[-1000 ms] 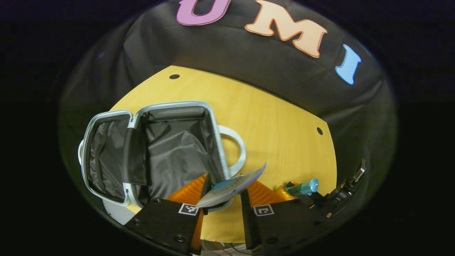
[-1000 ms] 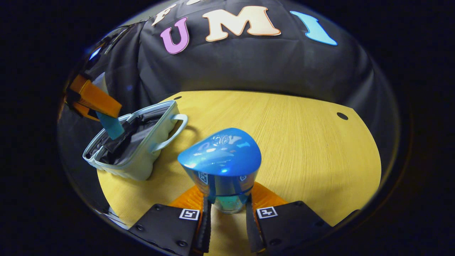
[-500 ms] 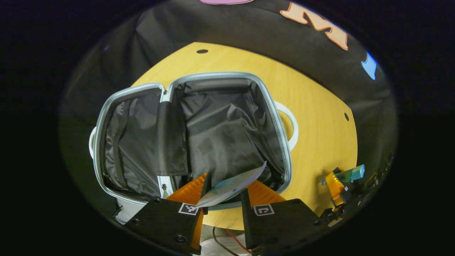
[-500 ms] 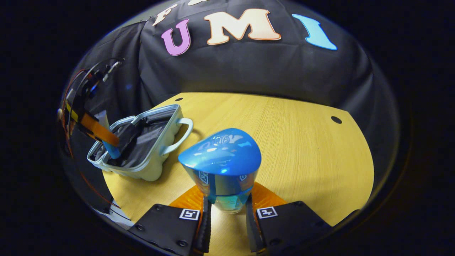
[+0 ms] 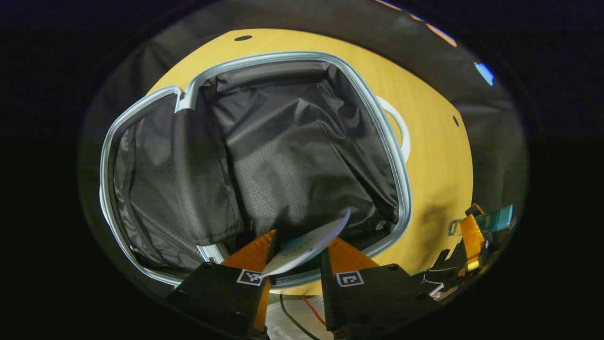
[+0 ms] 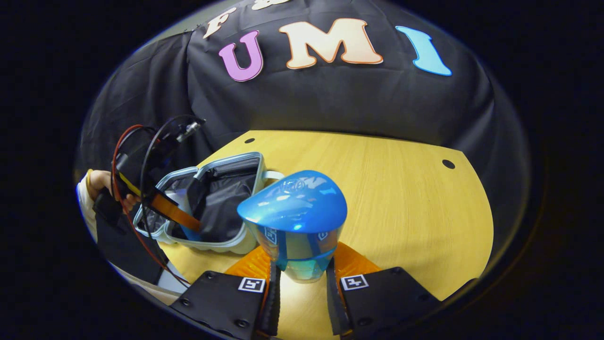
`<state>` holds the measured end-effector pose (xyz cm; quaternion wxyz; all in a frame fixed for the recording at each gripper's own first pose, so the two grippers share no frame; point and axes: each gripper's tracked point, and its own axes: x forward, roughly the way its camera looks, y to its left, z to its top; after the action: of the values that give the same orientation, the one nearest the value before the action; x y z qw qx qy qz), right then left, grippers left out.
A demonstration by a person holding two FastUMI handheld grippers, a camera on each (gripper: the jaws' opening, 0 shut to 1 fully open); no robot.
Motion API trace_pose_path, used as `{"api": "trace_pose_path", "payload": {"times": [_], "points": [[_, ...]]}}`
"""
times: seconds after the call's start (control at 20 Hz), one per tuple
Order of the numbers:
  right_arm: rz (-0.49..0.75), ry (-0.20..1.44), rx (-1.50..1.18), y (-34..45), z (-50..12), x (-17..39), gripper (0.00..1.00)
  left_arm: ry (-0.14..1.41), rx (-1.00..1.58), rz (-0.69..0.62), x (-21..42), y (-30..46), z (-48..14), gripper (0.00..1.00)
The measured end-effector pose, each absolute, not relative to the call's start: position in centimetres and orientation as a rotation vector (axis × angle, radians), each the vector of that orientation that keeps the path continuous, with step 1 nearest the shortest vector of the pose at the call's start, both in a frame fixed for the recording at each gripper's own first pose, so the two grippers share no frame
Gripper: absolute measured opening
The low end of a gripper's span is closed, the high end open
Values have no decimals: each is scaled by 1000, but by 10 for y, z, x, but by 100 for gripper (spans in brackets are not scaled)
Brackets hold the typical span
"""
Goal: First open the suitcase, pack the skin care products into it, and then close the suitcase.
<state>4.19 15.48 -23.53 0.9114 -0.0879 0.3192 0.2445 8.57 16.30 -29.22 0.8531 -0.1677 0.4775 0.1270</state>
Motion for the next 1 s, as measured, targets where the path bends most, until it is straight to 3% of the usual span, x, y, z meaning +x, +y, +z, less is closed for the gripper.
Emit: {"api": "trace_pose_path", "payload": {"times": [0.15,0.3,0.4,0.45,0.6,1.0], "points": [[535,648,-180,185,-224,36,42,1000,-372,261,86,171,-290,43],[575,649,-199,214,-220,35,41,951,-399,273,85,179,-279,70],[604,655,-209,235,-218,36,41,895,-428,252,83,178,-265,82],[620,665,-203,246,-219,35,41,874,-434,245,78,179,-258,82],[671,704,-205,280,-228,34,41,804,-425,297,60,199,-240,95],[748,875,-281,334,-285,21,43,652,-519,510,-13,270,-214,97]]}}
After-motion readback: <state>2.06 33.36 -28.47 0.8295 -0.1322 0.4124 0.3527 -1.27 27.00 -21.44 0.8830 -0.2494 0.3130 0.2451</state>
